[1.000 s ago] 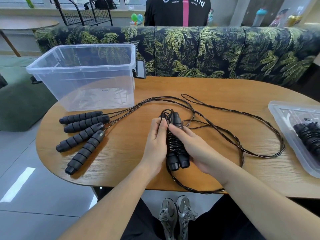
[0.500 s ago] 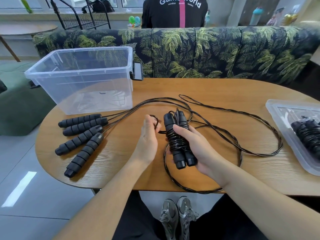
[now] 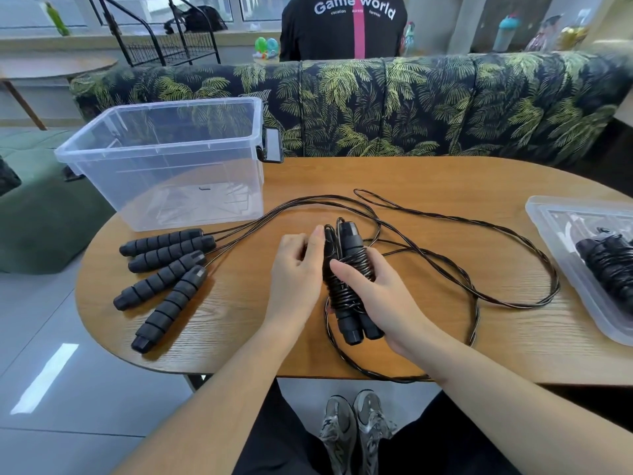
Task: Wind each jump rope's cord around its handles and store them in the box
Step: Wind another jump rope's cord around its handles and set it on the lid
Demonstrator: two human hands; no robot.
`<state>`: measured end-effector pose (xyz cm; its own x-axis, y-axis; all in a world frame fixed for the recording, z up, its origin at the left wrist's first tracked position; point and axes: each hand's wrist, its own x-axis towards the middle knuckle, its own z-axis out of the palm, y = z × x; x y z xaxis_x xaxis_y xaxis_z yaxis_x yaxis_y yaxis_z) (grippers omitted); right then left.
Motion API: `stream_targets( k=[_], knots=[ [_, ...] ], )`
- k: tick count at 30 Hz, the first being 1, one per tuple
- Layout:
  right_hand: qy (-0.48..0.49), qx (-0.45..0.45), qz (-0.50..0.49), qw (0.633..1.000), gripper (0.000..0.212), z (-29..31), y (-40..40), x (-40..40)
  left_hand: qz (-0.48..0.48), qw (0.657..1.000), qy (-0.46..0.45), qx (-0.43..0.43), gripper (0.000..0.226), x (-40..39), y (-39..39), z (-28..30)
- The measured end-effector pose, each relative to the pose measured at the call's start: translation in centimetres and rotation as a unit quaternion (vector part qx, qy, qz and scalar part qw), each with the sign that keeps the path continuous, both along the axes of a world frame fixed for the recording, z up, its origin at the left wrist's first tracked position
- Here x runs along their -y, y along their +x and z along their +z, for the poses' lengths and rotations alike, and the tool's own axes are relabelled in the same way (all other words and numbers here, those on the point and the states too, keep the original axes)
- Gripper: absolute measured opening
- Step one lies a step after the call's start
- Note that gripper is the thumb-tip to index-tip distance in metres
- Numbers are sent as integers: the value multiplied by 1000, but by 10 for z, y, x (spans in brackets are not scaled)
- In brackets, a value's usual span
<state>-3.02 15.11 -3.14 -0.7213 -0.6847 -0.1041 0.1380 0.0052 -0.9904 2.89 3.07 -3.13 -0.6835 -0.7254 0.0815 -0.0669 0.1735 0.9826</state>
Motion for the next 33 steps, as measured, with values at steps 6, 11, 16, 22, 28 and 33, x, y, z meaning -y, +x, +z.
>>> stream_targets(
  k=[6,11,16,22,28,33],
  knots=[
    [47,-110,-6,993,34,5,4,1,39,973,-224,26,49,3,-4,-1],
    [75,-142,3,987,33,6,2,-2,35,939,-334,72,58,8,-2,-3],
    [72,-105,-1,992,34,4,2,-1,36,888,-449,90,45,13,0,-1],
    [55,-19,14,998,30,2,1,-2,9,883,-468,24,33,25,-2,-11],
    [2,101,42,994,38,0,1,-6,25,884,-463,-53,19,24,5,-19],
    [13,137,37,990,37,-4,-2,-10,-42,907,-416,-57,45,28,6,-22]
  ],
)
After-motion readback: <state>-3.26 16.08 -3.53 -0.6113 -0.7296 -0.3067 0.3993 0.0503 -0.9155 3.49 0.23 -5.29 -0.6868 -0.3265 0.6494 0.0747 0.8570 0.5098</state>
